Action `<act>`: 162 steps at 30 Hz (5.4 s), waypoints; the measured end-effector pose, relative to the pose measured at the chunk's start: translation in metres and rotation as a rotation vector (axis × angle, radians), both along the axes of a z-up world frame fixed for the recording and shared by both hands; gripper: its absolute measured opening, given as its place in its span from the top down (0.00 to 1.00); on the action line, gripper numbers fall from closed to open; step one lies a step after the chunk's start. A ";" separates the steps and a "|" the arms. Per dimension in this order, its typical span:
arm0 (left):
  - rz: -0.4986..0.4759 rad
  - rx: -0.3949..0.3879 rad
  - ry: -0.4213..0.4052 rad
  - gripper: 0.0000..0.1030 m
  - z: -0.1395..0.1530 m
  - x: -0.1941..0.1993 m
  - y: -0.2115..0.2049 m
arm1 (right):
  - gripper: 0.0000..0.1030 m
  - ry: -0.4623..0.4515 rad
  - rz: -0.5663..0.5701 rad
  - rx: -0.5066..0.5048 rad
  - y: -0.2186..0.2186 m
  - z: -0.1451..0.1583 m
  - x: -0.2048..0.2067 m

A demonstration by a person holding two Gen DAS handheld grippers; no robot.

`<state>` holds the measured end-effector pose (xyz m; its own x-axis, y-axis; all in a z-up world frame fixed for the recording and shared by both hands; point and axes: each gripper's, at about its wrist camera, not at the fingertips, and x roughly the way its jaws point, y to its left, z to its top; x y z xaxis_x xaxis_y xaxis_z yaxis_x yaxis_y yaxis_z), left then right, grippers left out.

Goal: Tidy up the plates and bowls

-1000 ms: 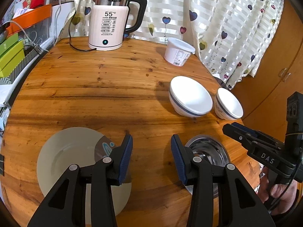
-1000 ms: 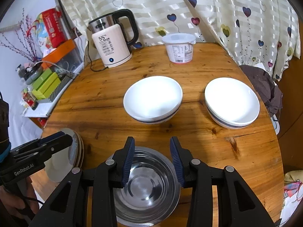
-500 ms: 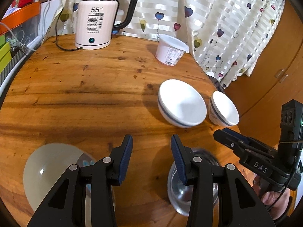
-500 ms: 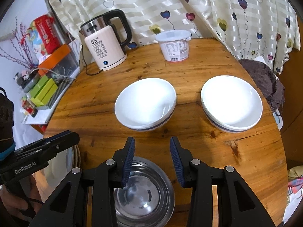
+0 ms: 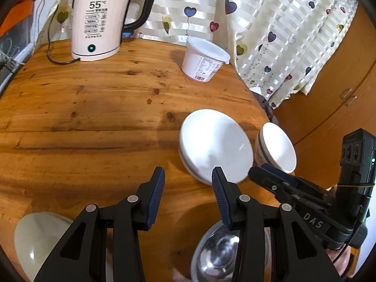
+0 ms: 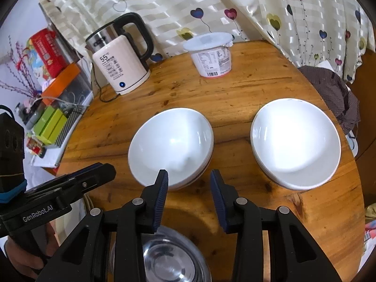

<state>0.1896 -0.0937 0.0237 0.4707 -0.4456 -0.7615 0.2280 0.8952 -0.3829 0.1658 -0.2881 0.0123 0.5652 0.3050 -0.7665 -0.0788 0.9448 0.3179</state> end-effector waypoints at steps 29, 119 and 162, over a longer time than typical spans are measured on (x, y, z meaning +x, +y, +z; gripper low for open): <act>-0.030 0.040 0.034 0.68 -0.026 0.035 -0.027 | 0.78 0.038 0.009 0.028 -0.008 -0.021 0.033; -0.063 0.088 0.034 0.68 -0.012 -0.116 -0.021 | 0.78 0.040 0.050 -0.028 0.007 -0.001 -0.112; -0.060 0.102 -0.015 0.68 -0.009 -0.118 -0.023 | 0.74 -0.002 0.062 -0.104 0.011 -0.001 -0.114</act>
